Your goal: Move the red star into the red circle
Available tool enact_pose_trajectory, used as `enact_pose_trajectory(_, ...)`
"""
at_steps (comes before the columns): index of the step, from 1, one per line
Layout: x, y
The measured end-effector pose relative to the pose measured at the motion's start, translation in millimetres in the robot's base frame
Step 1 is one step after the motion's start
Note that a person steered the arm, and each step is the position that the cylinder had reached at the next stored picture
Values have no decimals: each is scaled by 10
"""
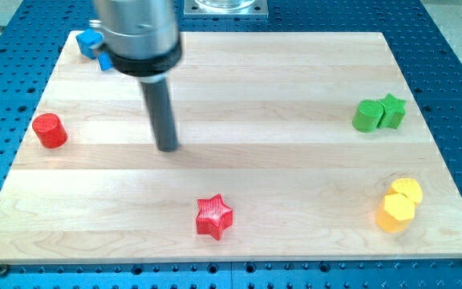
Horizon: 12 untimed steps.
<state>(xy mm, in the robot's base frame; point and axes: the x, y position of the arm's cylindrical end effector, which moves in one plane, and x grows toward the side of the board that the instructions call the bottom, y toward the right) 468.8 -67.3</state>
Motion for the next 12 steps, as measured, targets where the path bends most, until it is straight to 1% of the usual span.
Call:
enact_pose_trajectory(1,381,609)
enact_pose_trajectory(2,879,1158)
enact_pose_trajectory(3,1264,1236)
enact_pose_trajectory(4,1169,736)
enact_pose_trajectory(5,901,116)
enact_pose_trajectory(6,896,425)
enact_pose_trajectory(8,1417,-551)
enact_pose_trajectory(9,1194,-877)
enact_pose_trajectory(10,699,-903)
enact_pose_trajectory(11,729,-463)
enact_pose_trajectory(12,386,-390)
